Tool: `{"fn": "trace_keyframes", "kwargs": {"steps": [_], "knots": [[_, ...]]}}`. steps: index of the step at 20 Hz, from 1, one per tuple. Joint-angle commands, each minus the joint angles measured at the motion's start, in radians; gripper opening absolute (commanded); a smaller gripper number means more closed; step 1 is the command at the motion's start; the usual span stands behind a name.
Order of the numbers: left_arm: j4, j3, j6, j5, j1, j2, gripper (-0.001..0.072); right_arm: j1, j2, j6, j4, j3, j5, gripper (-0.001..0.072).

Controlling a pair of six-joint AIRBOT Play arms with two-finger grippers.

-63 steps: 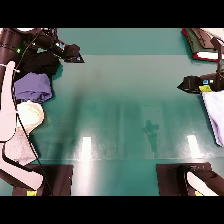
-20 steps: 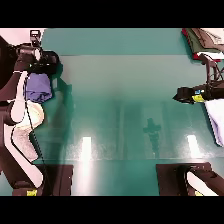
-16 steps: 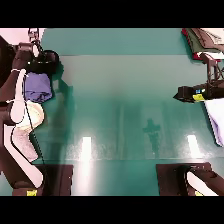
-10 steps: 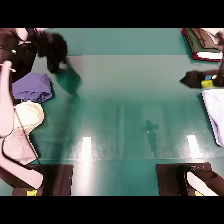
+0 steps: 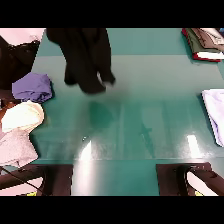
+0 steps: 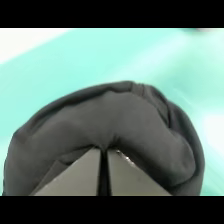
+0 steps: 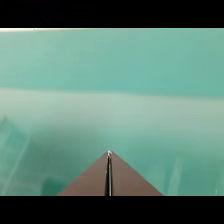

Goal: Fold the shirts.

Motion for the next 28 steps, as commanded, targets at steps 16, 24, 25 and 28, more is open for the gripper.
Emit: {"fn": "trace_keyframes", "kwargs": {"steps": [16, 24, 25, 28], "knots": [[-0.161, -0.747, -0.146, -0.236, 0.068, -0.037, 0.0569, 0.000, 0.000, 0.000, 0.005, 0.143, 0.204, 0.0024], [-0.390, -1.234, -0.073, 0.014, 0.068, 0.076, 0.0569, 0.000, -0.003, 0.000, 0.004, 0.143, 0.203, 0.0024], [-0.393, -1.263, -0.074, 0.035, 0.068, 0.076, 0.0569, 0.000, -0.003, 0.000, 0.004, 0.143, 0.203, 0.0024], [-0.397, -1.334, -0.074, 0.083, 0.068, 0.076, 0.0569, 0.000, -0.003, 0.000, 0.005, 0.143, 0.204, 0.0024]]}}
